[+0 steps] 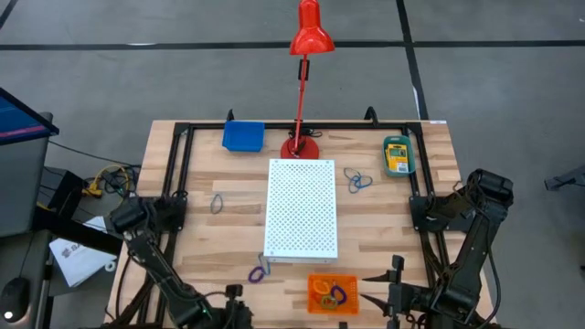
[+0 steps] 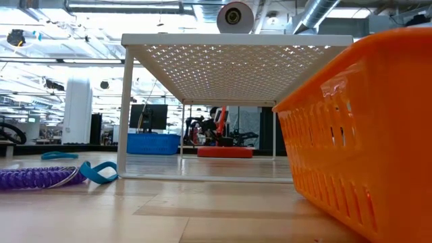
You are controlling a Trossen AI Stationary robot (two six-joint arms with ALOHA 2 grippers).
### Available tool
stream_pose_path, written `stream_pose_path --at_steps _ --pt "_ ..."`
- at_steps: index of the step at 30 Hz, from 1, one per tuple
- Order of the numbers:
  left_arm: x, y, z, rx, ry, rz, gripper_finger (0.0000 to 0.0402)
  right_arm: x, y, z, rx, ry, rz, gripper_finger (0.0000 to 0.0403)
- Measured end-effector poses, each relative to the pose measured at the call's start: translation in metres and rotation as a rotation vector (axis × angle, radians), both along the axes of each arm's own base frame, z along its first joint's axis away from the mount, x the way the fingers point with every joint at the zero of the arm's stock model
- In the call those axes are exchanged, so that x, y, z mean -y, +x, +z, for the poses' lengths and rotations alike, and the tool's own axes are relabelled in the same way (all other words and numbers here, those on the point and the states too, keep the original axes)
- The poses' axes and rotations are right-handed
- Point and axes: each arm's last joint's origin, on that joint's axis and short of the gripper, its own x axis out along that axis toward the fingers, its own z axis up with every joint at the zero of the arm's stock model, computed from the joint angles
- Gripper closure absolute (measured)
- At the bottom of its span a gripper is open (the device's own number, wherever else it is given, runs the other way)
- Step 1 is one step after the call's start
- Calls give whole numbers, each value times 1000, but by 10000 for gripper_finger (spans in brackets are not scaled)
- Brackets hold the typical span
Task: Pick & Place Office Desk Supplies
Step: Put the violet spring keychain into the orange bin
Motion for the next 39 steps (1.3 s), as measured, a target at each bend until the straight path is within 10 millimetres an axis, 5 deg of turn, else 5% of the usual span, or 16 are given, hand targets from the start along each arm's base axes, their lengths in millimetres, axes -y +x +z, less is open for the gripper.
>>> stream_pose_path --at_steps 7,14,23,32,39 --pt "-2 5 -36 67 120 167 261 0 0 0 0 -2 1 232" --pt "-23 9 -49 109 221 358 261 0 0 0 0 0 2 232" --pt "-54 1 -60 106 39 555 253 -1 -1 0 0 2 5 232" --pt "-78 -17 -68 242 -188 590 204 -2 -2 0 1 8 10 232" --pt "-88 -16 -79 276 -219 570 211 -2 -2 0 2 13 10 232"
